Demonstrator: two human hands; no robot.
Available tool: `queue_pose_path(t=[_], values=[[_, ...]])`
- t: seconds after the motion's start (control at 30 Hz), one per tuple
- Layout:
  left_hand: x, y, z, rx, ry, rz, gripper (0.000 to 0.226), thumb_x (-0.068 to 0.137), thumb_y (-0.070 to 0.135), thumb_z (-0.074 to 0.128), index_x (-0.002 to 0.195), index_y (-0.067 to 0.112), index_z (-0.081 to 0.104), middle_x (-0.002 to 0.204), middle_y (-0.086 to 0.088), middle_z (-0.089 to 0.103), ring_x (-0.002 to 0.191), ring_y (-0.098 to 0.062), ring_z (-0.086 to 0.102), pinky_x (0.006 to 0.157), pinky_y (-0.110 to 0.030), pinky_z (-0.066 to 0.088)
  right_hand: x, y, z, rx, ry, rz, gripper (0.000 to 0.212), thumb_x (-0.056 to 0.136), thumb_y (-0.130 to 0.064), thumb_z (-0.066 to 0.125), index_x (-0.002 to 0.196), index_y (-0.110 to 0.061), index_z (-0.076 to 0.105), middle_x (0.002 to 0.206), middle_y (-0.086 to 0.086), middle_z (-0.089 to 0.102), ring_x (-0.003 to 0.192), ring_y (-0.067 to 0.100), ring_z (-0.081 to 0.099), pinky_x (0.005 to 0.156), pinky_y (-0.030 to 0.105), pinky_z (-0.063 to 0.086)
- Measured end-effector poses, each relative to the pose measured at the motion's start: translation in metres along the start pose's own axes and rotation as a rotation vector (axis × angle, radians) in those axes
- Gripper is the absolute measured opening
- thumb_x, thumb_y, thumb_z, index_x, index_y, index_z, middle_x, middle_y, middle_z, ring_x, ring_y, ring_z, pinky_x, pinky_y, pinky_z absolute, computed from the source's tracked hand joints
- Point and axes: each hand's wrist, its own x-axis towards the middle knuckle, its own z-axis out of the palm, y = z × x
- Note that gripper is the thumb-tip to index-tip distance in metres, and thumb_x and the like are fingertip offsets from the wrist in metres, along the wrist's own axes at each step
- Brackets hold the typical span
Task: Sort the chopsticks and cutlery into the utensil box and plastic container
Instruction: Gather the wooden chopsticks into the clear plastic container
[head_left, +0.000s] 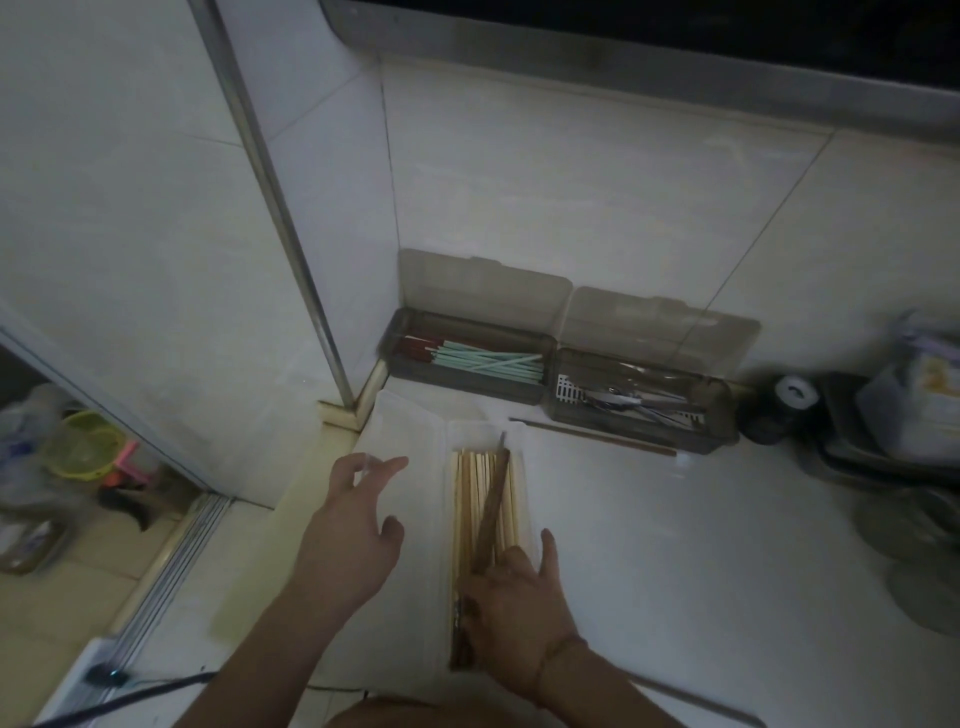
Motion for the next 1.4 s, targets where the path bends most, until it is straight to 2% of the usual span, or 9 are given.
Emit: queue_pose_path(t=[0.1, 0.33, 0.47, 0.6, 0.83, 1.0, 1.17, 1.27, 1.4], values=[[0.0, -0.001, 0.0, -0.002, -0.002, 0.001, 0.063, 0.085, 0.014, 0.065, 0.14, 0.036, 0.044, 0.14, 0.007, 0.029, 0.08, -0.006, 0.053, 0.063, -0.011, 0.037, 0.0, 0.001, -0.004, 0.039, 0.009, -0.004, 0.017, 0.066, -0.046, 0.052, 0.073, -0.038, 0.064, 0.069, -0.021, 0.059, 0.083, 0.009, 0.059, 0.099, 0.062, 0.024], [-0.001, 0.001, -0.001, -0.022, -0.011, -0.013, 0.063, 0.086, 0.014, 0.065, 0.141, 0.035, 0.043, 0.142, 0.007, 0.029, 0.074, -0.005, 0.055, 0.054, -0.005, 0.034, -0.033, 0.063, 0.006, 0.45, 0.541, 0.177, 0.021, 0.088, -0.031, 0.054, 0.096, -0.021, 0.07, 0.096, -0.009, 0.065, 0.094, 0.012, 0.056, 0.087, 0.025, 0.044], [0.0, -0.001, 0.0, -0.03, -0.004, -0.006, 0.063, 0.085, 0.013, 0.066, 0.14, 0.034, 0.045, 0.141, 0.007, 0.03, 0.08, -0.007, 0.056, 0.062, -0.008, 0.036, -0.086, 0.116, 0.05, 0.273, 0.345, 0.117, 0.044, 0.091, -0.057, 0.044, 0.097, -0.025, 0.073, 0.102, -0.009, 0.064, 0.099, 0.017, 0.054, 0.085, 0.029, 0.049], [0.0, -0.001, 0.0, -0.04, 0.0, -0.01, 0.063, 0.084, 0.011, 0.066, 0.139, 0.034, 0.047, 0.138, 0.007, 0.032, 0.079, -0.008, 0.056, 0.061, -0.009, 0.036, -0.104, 0.126, 0.062, 0.151, 0.374, 0.06, 0.051, 0.09, -0.064, 0.041, 0.092, -0.027, 0.076, 0.107, -0.008, 0.066, 0.107, 0.022, 0.051, 0.102, 0.021, 0.029], [0.0, 0.0, 0.0, -0.046, 0.005, -0.007, 0.063, 0.084, 0.01, 0.066, 0.138, 0.033, 0.047, 0.137, 0.005, 0.033, 0.072, -0.009, 0.057, 0.057, -0.012, 0.036, -0.091, 0.129, 0.053, 0.032, 0.377, 0.283, 0.042, 0.09, -0.044, 0.04, 0.079, -0.019, 0.072, 0.09, -0.003, 0.067, 0.093, 0.03, 0.054, 0.073, 0.037, 0.045], [0.0, 0.001, -0.001, -0.042, 0.002, -0.009, 0.062, 0.084, 0.01, 0.066, 0.139, 0.033, 0.047, 0.137, 0.006, 0.033, 0.068, -0.007, 0.054, 0.054, -0.007, 0.033, -0.052, 0.121, -0.001, 0.339, 0.352, 0.595, 0.006, 0.091, -0.021, 0.054, 0.096, -0.017, 0.057, 0.071, 0.004, 0.059, 0.061, 0.035, 0.06, 0.054, 0.031, 0.04], [-0.001, 0.003, -0.001, -0.022, -0.004, -0.016, 0.062, 0.085, 0.012, 0.065, 0.14, 0.034, 0.045, 0.139, 0.006, 0.03, 0.078, -0.009, 0.056, 0.058, -0.01, 0.035, -0.003, 0.081, -0.076, 0.921, 0.749, 0.486, 0.023, 0.097, -0.005, 0.043, 0.099, -0.026, 0.052, 0.082, -0.002, 0.057, 0.059, 0.016, 0.057, 0.054, 0.015, 0.046], [-0.001, 0.003, -0.002, -0.017, -0.003, -0.017, 0.062, 0.085, 0.013, 0.065, 0.139, 0.035, 0.045, 0.139, 0.006, 0.03, 0.075, -0.009, 0.058, 0.058, -0.012, 0.038, 0.024, 0.054, -0.084, 1.174, 0.646, 0.392, 0.044, 0.094, 0.002, 0.047, 0.085, -0.04, 0.055, 0.09, 0.006, 0.058, 0.064, 0.016, 0.063, 0.055, 0.023, 0.055], [-0.001, 0.004, -0.003, -0.013, -0.002, -0.018, 0.062, 0.085, 0.014, 0.065, 0.139, 0.036, 0.045, 0.139, 0.007, 0.029, 0.078, -0.01, 0.06, 0.062, -0.016, 0.044, 0.041, 0.024, -0.051, 0.894, 0.231, 0.331, 0.033, 0.092, -0.003, 0.053, 0.099, -0.034, 0.06, 0.099, -0.006, 0.056, 0.079, 0.009, 0.061, 0.072, 0.025, 0.057]])
